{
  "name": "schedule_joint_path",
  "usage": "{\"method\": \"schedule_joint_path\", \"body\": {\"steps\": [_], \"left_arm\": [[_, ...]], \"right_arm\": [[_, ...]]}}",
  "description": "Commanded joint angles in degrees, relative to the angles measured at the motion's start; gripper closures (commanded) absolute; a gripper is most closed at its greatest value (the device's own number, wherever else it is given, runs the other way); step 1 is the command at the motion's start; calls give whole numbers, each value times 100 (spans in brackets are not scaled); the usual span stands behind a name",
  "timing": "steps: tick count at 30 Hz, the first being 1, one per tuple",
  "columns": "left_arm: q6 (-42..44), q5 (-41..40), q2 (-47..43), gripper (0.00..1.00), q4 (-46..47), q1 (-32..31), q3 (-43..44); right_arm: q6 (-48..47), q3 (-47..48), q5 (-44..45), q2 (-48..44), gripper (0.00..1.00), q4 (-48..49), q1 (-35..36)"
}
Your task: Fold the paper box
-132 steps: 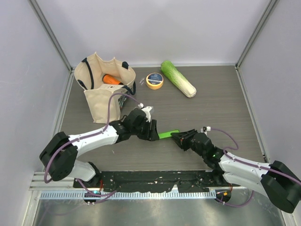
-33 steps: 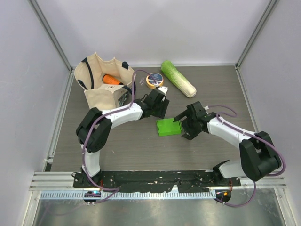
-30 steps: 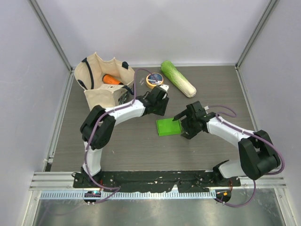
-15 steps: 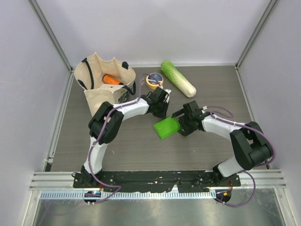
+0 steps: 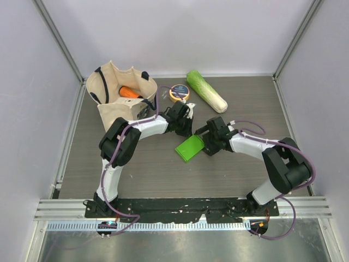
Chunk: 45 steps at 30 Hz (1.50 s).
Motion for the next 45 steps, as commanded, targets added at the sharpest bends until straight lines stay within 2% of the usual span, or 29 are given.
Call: {"method": "schedule_joint_path", "body": {"steps": [1,2,6,10,13,15,17,18,19,20,21,22,23,25,26,32,39,45], "left_arm": [[-452,502,85,97,-353,-410,-237],[-592,298,-11,93,-442,-357,-246],[-760,-695,-608,80,-618,-67,-491],[-813,-1267,-1312,61,-741,100,-729],[-892,-1619,-1786,53,-872,100,-931],[-875,-1663,-1884,54,-1004,100,-1045],[-848,-1681,-1876,66,-1286,92,-1159],[-848,-1655,-1910,69,-1278,83,-1264],[-857,-1637,-1919,75,-1191,74,-1457],[-857,-1611,-1919,77,-1155,57,-1537],[-848,-1602,-1919,79,-1120,13,-1590],[-831,-1628,-1893,81,-1085,-22,-1651],[-830,-1672,-1884,82,-1075,-66,-1661],[-813,-1751,-1867,84,-1049,-215,-1661],[-813,-1786,-1858,85,-1023,-260,-1661],[-857,-2006,-1525,86,-1049,-593,-1380],[-865,-1989,-1313,89,-1119,-805,-1256],[-1006,-1840,-1444,90,-1076,-1016,-1475]], "right_arm": [[127,271,362,156,12,809,171],[13,386,616,147,11,22,162],[-795,466,1135,-19,6,-1057,56],[-1814,247,1734,-704,3,-1401,48],[-2728,203,2024,-1381,3,-1726,48],[-3301,342,1998,-1662,8,-2128,65],[-3521,431,1954,-1716,13,-2683,301],[-3478,431,1954,-1734,22,-2806,459],[-3417,405,1824,-1751,26,-2903,600],[-3329,361,1779,-1777,33,-2913,897],[-3067,247,1778,-1908,58,-2904,1048],[-2917,177,1822,-1979,66,-2852,1180],[-2793,2,1796,-2076,79,-2765,1303],[-2512,-192,1770,-2234,90,-2423,1576],[-2459,-280,1726,-2243,99,-2325,1638],[-2168,-641,1681,-1761,99,-1587,2034],[-2124,-721,1681,-1303,99,-787,2078],[-2195,-624,1787,-1014,99,-392,2069]]}}
